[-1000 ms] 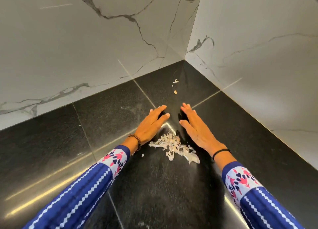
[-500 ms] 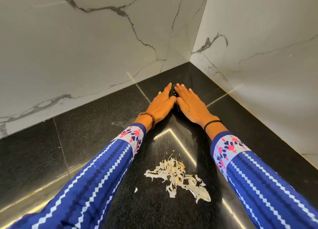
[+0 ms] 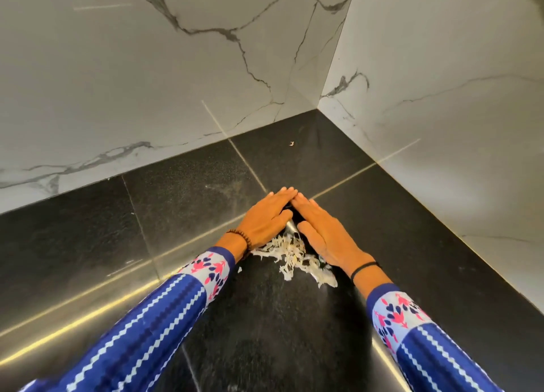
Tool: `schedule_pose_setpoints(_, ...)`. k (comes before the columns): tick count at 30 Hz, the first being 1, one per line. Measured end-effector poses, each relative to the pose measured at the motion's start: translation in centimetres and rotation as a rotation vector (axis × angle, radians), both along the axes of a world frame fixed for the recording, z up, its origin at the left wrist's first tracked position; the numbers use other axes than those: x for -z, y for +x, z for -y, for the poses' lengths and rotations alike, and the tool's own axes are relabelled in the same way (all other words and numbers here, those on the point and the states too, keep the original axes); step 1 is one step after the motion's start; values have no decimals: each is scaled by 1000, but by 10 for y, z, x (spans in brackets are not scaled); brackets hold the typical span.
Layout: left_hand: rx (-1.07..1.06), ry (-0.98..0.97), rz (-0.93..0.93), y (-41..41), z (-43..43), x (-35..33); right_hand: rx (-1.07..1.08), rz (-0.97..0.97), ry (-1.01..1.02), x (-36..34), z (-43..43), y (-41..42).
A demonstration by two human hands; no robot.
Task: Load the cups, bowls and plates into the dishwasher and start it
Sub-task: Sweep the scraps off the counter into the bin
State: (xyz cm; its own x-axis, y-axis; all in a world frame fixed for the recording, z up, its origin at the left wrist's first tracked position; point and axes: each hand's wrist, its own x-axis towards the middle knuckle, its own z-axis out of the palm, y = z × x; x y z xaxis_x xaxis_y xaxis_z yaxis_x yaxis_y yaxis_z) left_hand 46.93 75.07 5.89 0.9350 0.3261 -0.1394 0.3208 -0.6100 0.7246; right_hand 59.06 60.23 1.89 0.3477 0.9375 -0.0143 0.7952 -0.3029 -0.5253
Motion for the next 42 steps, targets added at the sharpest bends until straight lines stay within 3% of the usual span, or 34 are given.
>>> schedule_pose_setpoints(6, 66, -17, 28, -64, 33, 14, 2, -113, 39, -9, 45, -64)
schedule_pose_setpoints(9, 43, -144, 24, -82, 36, 11, 19, -242, 66, -17, 58, -75)
schedule_pose_setpoints(18, -140, -114, 14, -39, -15, -1, 271, -325, 20, -28, 11, 5)
schedule_pose_setpoints(22, -199, -160, 10, -6, -37, 6, 201, -221, -83, -23, -33, 45)
schedule_pose_setpoints(31, -173, -174, 35, -1, -51, 18, 169, -80, -102, -11, -133, 97)
schedule_pose_setpoints(38, -185, -205, 33, -2, -49, 14, -135, 49, -23, -8, -88, 50)
schedule_pose_setpoints(42, -58, -34, 29, -11, -33, 12, -187, 51, -22, -7, -46, 5)
